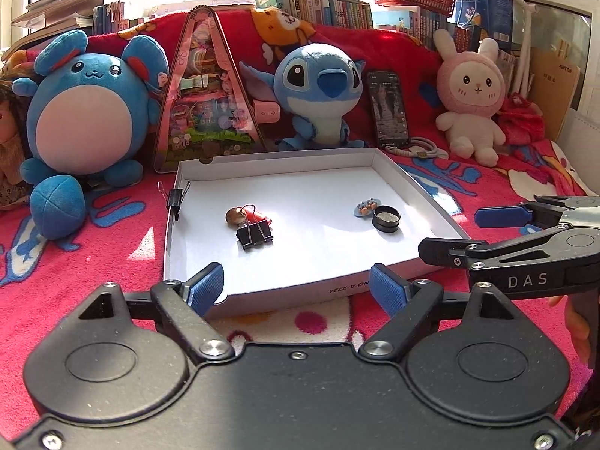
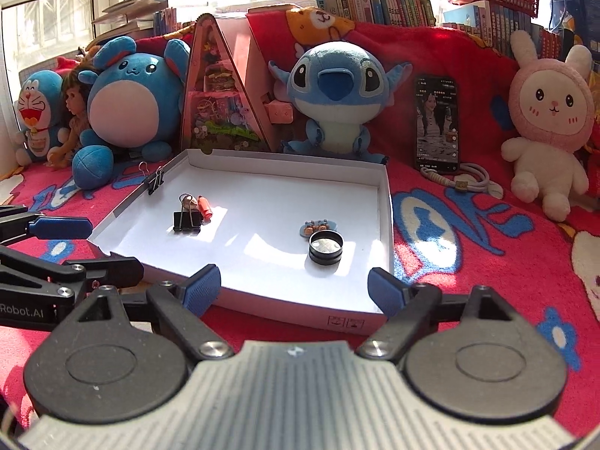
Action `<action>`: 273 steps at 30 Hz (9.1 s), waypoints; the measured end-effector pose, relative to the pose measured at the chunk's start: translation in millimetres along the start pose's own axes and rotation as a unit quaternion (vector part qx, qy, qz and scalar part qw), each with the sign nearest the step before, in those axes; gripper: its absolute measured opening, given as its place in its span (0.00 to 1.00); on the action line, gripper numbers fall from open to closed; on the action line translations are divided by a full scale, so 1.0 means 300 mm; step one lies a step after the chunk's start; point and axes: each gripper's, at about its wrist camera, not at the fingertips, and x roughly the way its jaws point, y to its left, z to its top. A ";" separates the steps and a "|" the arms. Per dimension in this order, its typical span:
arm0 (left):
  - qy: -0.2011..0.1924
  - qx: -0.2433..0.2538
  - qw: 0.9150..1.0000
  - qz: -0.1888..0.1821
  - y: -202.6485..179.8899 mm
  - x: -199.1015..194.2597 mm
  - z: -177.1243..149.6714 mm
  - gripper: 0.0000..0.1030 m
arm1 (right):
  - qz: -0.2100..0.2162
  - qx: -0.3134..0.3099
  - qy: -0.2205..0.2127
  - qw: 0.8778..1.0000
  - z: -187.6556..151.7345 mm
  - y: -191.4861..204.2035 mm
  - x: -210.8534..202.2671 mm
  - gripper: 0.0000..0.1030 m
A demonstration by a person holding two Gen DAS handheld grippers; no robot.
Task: Organize rigid objects
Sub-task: 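Withdraw both tools from the box toward the remaining objects, then grasp the red marker with the left tool while the right tool grasps the second black cap, then carry the red marker and black cap into the white box, then open the left tool to drop the marker while the right tool sets the cap on the first cap, then withdraw both tools from the box toward the remaining objects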
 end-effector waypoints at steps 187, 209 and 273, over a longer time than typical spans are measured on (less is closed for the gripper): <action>0.110 -0.066 0.991 0.034 0.117 0.424 0.157 0.41 | -0.045 0.049 0.151 0.986 0.222 -0.091 0.392 0.37; 0.104 -0.064 0.992 0.041 0.117 0.433 0.154 0.43 | -0.046 0.049 0.157 0.985 0.207 -0.092 0.414 0.42; -0.003 0.029 0.999 -0.014 -0.011 -0.093 -0.103 0.86 | -0.016 -0.033 -0.025 0.999 -0.065 0.034 -0.073 0.99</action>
